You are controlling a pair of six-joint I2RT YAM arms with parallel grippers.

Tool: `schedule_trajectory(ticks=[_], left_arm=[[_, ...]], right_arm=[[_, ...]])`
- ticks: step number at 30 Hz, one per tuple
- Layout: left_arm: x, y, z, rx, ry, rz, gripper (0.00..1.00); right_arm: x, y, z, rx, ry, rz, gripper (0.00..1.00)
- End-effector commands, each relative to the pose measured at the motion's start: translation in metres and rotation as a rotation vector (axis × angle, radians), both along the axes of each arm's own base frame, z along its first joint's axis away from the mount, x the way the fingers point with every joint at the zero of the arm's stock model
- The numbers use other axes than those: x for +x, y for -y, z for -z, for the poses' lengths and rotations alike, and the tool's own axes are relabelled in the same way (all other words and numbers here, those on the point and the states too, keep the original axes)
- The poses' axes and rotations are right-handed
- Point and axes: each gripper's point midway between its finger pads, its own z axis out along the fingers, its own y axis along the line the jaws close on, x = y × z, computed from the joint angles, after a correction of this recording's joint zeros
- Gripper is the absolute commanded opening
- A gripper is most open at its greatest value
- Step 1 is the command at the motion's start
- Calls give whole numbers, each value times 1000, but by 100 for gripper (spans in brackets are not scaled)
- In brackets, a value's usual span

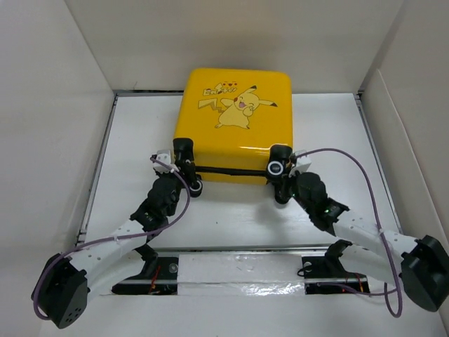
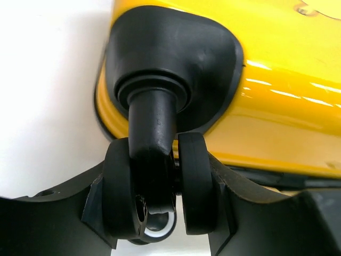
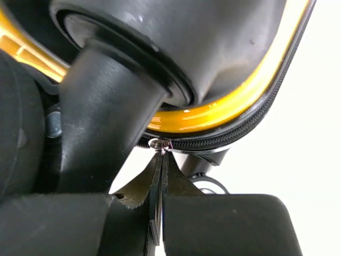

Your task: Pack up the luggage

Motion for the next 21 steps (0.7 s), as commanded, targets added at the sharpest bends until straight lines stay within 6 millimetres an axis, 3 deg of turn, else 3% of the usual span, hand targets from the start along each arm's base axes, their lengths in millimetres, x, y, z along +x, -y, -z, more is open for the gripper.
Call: schedule_trajectory(ticks=[1,2,5,10,12,13,16,18,19,21], left_arm=[[-57,106,-35,-134,31,487,0],[-60,112,-38,-136,33,503,0],[-67,128,-55,-179,54,563,0],[-83,133,-82,-271,84,646,0],[-84,128,-86,-274,89,627,0],[-86,127,-88,-278,92,635,0],[-96,136,-106,-317,115,709,0],[-96,146,-107,-320,96,742,0],[-96,151,-122,-336,126,763,0],[-88,158,-125,-328,125,770,0]], right_arm=[[-22,-107,-92,258,313,-181,0],[-33,-136,-58,185,251,-206,0],[-31,-167,-45,146,232,-195,0],[-34,-184,-74,173,286,-260,0],[-30,-164,-81,147,293,-190,0],[-19,-150,-85,152,301,-143,0],[-17,-147,-92,207,307,-198,0],[-23,-161,-89,217,289,-272,0],[-23,-172,-81,217,267,-298,0],[-48,-204,-79,277,237,-411,0]])
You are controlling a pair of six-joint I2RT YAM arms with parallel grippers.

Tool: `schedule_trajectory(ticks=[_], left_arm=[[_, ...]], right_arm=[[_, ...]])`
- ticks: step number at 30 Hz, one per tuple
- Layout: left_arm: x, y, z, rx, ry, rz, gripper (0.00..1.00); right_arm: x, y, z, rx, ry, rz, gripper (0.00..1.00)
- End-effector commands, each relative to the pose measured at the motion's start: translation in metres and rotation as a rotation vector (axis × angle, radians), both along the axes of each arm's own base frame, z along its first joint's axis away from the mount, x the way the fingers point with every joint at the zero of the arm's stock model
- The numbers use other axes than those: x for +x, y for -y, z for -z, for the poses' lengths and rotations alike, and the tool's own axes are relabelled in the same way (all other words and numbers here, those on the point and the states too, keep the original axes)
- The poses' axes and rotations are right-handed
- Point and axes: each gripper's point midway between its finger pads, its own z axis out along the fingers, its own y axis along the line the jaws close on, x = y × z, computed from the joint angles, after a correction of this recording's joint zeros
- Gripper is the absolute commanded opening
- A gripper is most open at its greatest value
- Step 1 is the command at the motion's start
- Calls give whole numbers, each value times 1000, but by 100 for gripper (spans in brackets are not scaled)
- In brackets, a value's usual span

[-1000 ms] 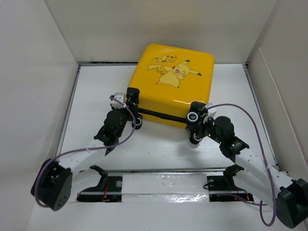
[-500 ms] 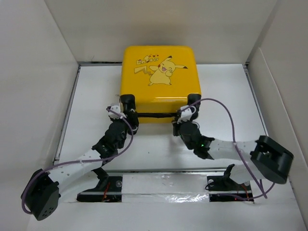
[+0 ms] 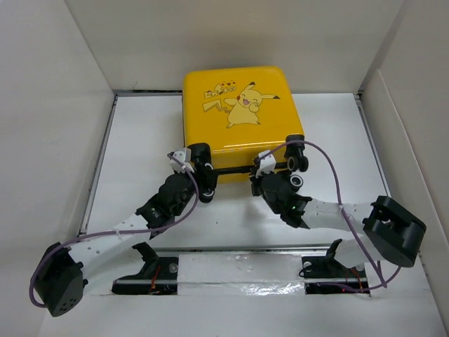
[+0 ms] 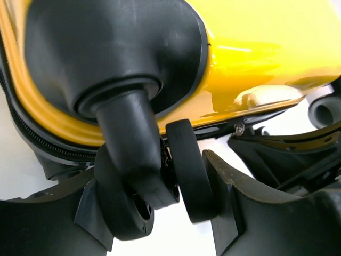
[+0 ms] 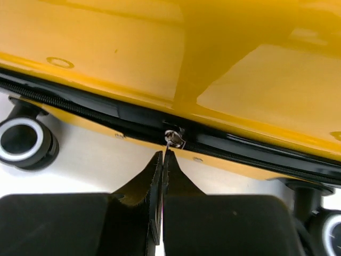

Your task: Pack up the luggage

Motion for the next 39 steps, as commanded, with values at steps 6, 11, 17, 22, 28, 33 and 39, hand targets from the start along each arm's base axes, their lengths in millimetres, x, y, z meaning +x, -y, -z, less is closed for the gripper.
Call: schedule_trajectory(ticks=[6,11,17,22,28,33,39], left_arm=[[-25,61,-184,-306,311,531,0],[-37,53,-201,-351,288,581,0],[-50,90,-192,-435,194,736,0],[-43,114,-211,-506,145,825,0],[-60,102,-232,-485,133,844,0],[-66,83,-229,-527,162,804,0],[-63,73,-189,-557,156,743,0]], right_arm=[[-91,-142,-113,390,103,-556,0],[-80,-103,-105,357,113,-457,0],[-59,-45,-74,365,71,-355,0],[-92,-108,-88,380,87,-564,0],[-124,-209,-122,589,186,-801,0],[-125,-196,-118,810,166,-742,0],[-115,-142,-84,846,130,-569,28]])
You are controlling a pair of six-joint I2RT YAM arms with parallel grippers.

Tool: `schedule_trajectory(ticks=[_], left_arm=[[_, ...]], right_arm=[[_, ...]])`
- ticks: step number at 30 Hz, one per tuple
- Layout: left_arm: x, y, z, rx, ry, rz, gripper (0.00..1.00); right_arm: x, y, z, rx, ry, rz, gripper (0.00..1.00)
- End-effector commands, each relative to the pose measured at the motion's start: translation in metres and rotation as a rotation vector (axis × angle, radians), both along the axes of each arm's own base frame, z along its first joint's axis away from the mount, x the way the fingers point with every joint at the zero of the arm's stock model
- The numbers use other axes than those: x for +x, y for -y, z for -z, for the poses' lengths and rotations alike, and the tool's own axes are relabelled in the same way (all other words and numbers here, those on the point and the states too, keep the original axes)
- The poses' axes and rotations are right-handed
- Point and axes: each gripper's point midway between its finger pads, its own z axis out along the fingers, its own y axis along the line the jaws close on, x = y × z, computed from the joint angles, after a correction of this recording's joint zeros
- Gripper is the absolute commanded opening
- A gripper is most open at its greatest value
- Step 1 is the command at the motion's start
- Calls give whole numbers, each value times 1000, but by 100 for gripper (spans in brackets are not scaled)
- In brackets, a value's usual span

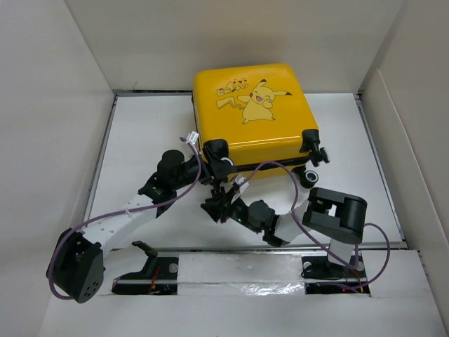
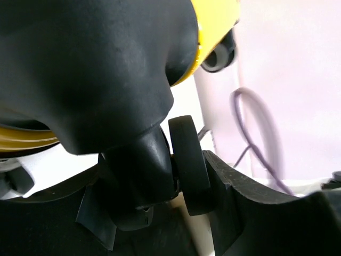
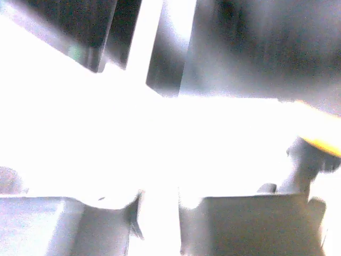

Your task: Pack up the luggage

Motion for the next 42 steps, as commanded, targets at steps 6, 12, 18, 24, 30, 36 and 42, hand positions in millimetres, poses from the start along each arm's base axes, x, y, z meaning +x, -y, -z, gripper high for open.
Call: schedule_trajectory(ticks=[6,12,18,24,30,36,42], left_arm=[[-33,-2,-111,-250,505,94,0],[-28,-8,-98,-215,499,57,27],[-20,-10,-98,-195,482,15,67],[-19,-8,-94,-200,456,17,76],[-22,-9,-87,-213,441,24,77],[-17,-12,-74,-189,430,2,77],[-11,-19,-59,-152,417,-44,78]], right_arm=[[-45,76,-42,159,54,-24,63],[-28,109,-45,-144,71,140,51],[-7,123,-89,-310,223,209,74],[9,85,-89,-399,257,163,90],[30,70,-103,-329,294,204,94],[50,69,-121,-192,289,233,94],[56,64,-127,-112,307,190,95]])
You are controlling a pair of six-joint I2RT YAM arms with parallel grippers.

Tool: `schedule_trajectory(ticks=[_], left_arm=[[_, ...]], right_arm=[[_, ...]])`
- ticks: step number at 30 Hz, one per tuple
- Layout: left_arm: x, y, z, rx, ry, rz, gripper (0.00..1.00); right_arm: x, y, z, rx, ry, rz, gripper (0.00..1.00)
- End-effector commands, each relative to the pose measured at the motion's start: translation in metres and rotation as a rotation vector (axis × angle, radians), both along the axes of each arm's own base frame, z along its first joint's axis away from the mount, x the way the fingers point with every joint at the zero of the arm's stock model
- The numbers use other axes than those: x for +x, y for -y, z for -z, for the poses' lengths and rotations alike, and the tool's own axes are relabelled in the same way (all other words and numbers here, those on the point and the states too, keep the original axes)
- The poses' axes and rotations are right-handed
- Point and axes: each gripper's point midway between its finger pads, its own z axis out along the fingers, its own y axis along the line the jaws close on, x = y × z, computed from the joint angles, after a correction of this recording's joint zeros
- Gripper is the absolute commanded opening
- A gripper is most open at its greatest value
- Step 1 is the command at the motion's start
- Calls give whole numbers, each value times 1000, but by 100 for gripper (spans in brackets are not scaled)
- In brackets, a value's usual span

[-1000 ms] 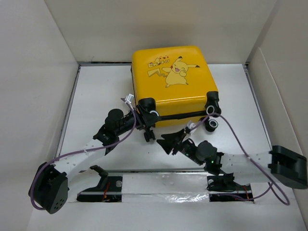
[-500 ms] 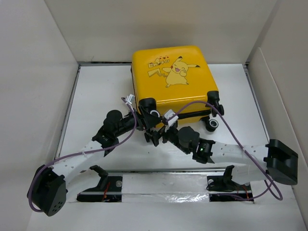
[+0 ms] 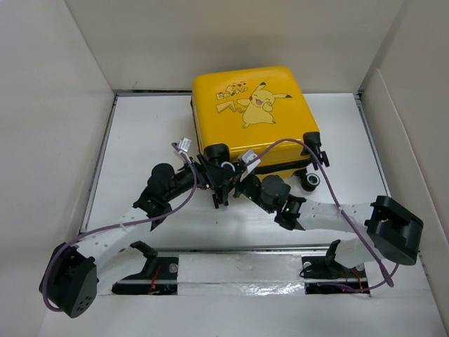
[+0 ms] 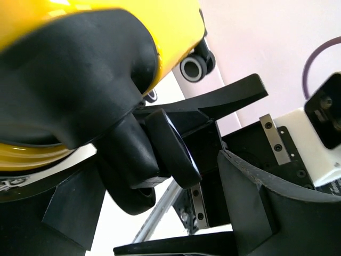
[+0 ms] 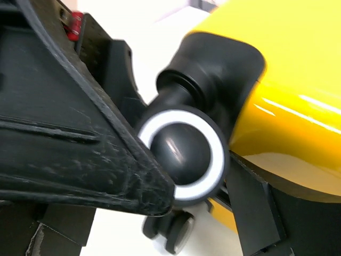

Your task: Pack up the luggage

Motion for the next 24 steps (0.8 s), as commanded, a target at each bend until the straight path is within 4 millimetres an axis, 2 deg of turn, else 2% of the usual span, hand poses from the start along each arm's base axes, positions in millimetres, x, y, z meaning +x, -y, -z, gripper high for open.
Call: schedule_trajectory(ticks=[1,3,4,6,7,8,9,10,12,13,14,15,16,17,18,19,20,22,24], left_arm=[[3,-6,-45,-81,195,-33,78],[3,-6,-42,-77,191,-33,78],[2,-6,-41,-76,190,-32,78],[2,-8,-38,-65,183,-39,77],[2,-9,-35,-55,173,-46,77],[2,-10,-33,-48,170,-51,77],[2,-13,-34,-37,182,-60,77],[4,-17,-27,-6,159,-85,76],[6,-28,-30,31,164,-143,75],[18,-42,-28,70,162,-250,75],[20,-55,-10,138,101,-306,74],[19,-70,-15,141,108,-376,72],[28,-92,-11,164,97,-508,63],[27,-104,8,203,65,-551,54],[24,-112,6,189,79,-584,46],[23,-117,14,203,73,-604,32],[23,-118,26,246,89,-595,27],[21,-111,40,289,98,-552,18],[20,-101,56,339,102,-521,18]], right_arm=[[13,-5,-52,189,78,-20,95],[18,-7,-47,211,60,-22,94],[20,-6,-54,253,77,-34,93],[23,-7,-48,289,53,-40,86],[27,-5,-53,320,63,-33,82],[27,-5,-53,333,59,-35,59],[27,-6,-51,345,49,-36,45],[32,-3,-54,357,56,-20,31],[31,-3,-56,364,64,-22,19],[30,-4,-57,365,66,-30,16],[30,-3,-58,364,67,-29,15],[30,-3,-57,363,64,-29,15],[29,-3,-56,356,62,-35,14],[28,-4,-56,355,61,-40,14],[27,-4,-56,353,60,-46,12],[25,-5,-55,346,57,-56,12],[28,-4,-58,349,60,-52,11],[27,-6,-56,335,56,-66,10],[25,-7,-62,335,65,-79,10]])
